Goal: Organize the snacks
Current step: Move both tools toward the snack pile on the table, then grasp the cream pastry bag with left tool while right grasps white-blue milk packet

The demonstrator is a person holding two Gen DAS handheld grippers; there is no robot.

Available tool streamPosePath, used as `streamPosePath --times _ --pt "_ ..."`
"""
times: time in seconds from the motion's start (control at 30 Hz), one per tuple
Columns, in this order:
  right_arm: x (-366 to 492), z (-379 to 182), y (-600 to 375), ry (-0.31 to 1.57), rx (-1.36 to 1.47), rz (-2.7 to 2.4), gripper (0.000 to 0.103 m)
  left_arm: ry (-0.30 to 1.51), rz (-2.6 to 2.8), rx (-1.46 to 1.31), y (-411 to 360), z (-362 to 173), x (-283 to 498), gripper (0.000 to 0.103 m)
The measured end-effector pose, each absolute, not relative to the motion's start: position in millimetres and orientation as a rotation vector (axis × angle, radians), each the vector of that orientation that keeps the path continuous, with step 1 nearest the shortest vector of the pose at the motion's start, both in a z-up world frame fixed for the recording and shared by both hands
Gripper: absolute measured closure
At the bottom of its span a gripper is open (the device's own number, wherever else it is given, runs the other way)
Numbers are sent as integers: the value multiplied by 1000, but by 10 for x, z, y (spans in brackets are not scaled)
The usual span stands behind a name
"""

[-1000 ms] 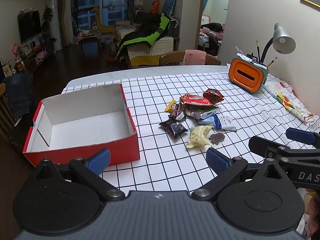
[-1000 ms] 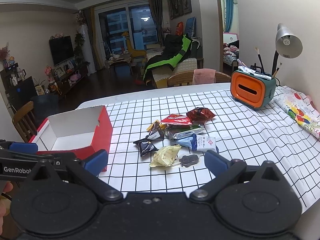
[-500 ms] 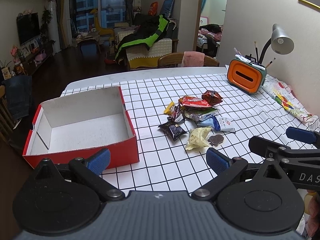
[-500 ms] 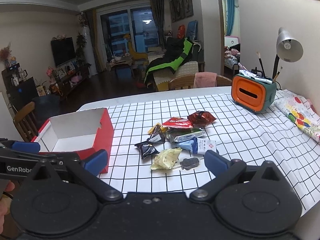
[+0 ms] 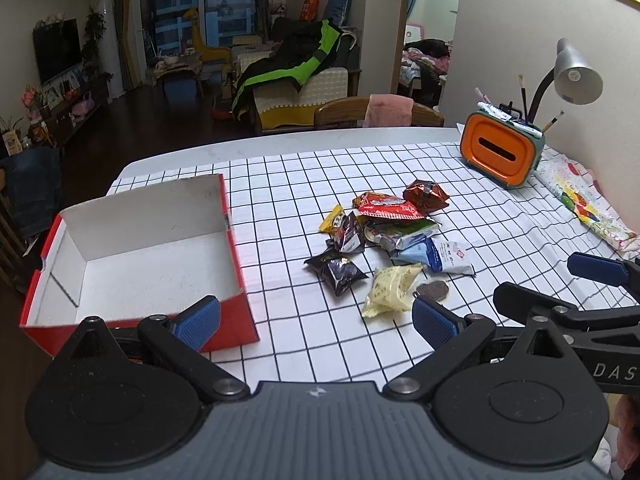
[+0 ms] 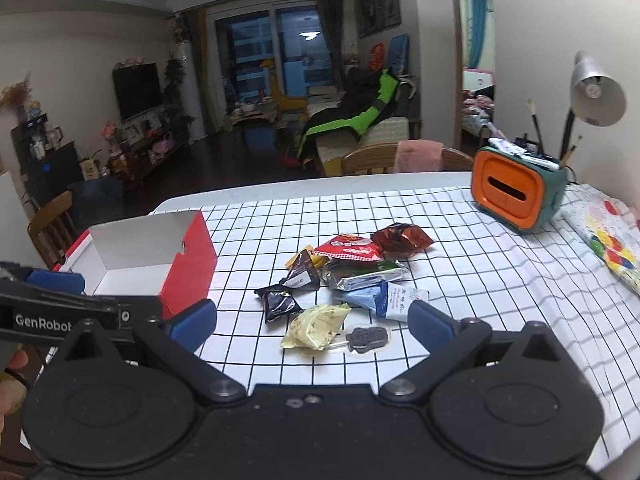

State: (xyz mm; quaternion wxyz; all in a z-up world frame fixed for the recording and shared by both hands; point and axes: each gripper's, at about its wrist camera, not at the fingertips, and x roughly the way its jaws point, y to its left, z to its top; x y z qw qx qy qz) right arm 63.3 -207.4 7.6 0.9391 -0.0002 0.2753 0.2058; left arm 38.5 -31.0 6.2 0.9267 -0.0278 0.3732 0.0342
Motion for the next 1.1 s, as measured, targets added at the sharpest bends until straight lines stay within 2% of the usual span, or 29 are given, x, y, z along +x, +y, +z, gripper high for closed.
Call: streamPosePath --times 0.2,0.47,0.8,1.1 --pt "994 -130 -2235 593 -29 481 5 827 63 -57 -431 -91 693 0" --pt "1555 -536 -2428 674 -220 545 8 876 10 -43 -650 -330 1137 0" --pt "2437 -950 -2602 733 -385 697 16 938 -17 -56 -824 -654 1699 2" --pt "2925 -1201 -2552 777 -559 925 23 1099 -86 -77 -878 -1064 2156 18"
